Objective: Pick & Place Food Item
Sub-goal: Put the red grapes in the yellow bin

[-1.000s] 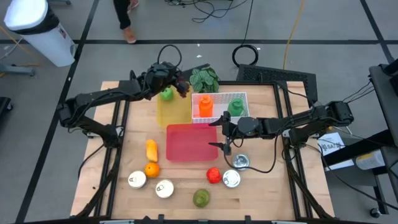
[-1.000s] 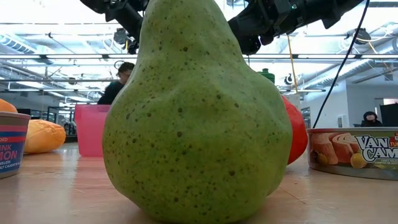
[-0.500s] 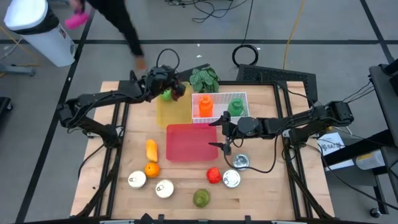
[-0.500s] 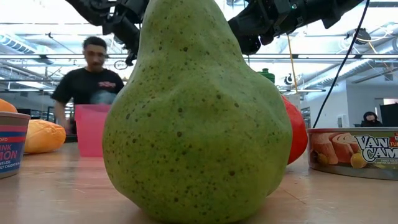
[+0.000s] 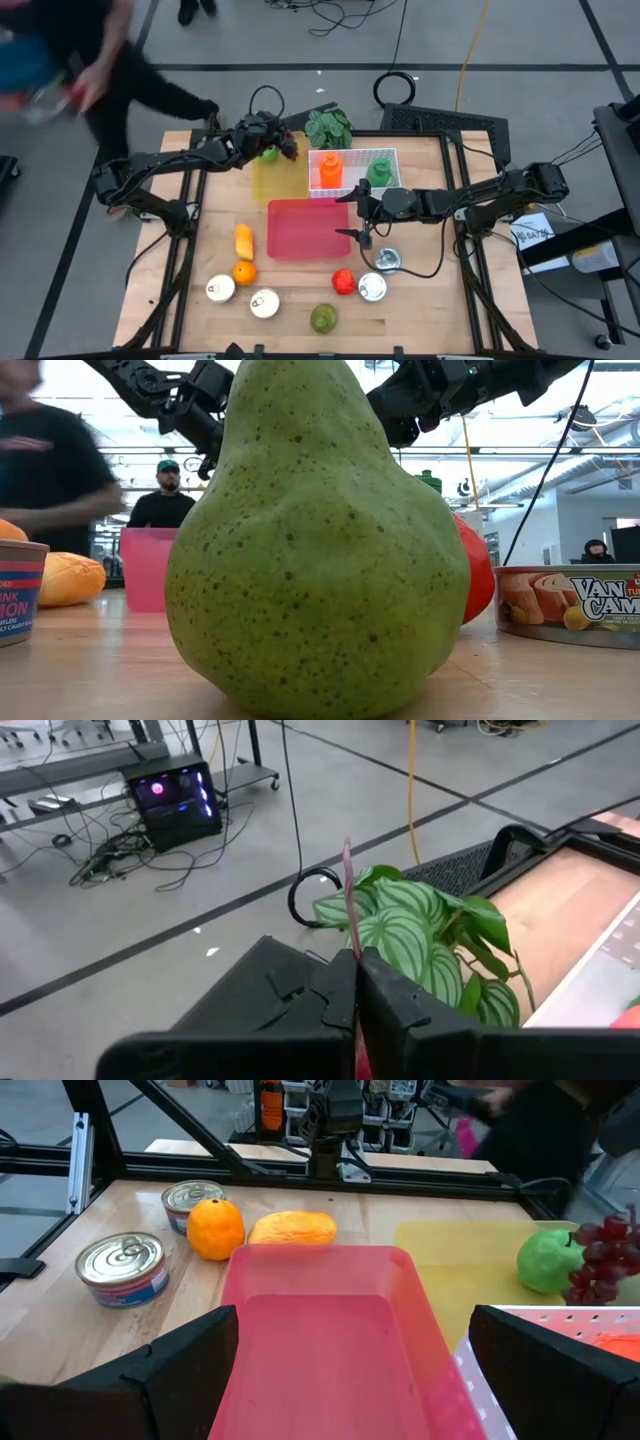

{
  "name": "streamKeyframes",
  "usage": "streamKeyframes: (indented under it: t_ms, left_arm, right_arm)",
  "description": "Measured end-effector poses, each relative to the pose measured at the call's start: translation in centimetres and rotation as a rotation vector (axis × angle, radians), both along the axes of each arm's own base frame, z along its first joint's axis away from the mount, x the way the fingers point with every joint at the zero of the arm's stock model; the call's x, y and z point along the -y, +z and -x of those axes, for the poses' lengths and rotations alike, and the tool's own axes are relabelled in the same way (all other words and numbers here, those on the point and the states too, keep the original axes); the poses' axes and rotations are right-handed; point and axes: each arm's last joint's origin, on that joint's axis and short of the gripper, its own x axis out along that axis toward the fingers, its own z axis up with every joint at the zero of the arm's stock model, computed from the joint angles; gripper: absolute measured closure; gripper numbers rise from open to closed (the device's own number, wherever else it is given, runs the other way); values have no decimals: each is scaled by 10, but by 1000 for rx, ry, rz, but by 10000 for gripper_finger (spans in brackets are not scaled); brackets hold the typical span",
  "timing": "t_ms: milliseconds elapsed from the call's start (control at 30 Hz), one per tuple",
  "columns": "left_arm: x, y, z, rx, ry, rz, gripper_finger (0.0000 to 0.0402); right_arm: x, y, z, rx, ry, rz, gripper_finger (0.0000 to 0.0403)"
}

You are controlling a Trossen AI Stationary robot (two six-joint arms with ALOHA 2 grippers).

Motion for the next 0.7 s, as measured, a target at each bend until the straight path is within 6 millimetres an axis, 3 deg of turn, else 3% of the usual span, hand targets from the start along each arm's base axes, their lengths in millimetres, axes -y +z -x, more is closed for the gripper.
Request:
streamKeyframes:
  t_ms: [700]
  left_arm:
    - [-2, -19, 9, 76, 55, 55, 393]
  right_arm:
    - [0, 0, 0, 1, 0, 0, 26]
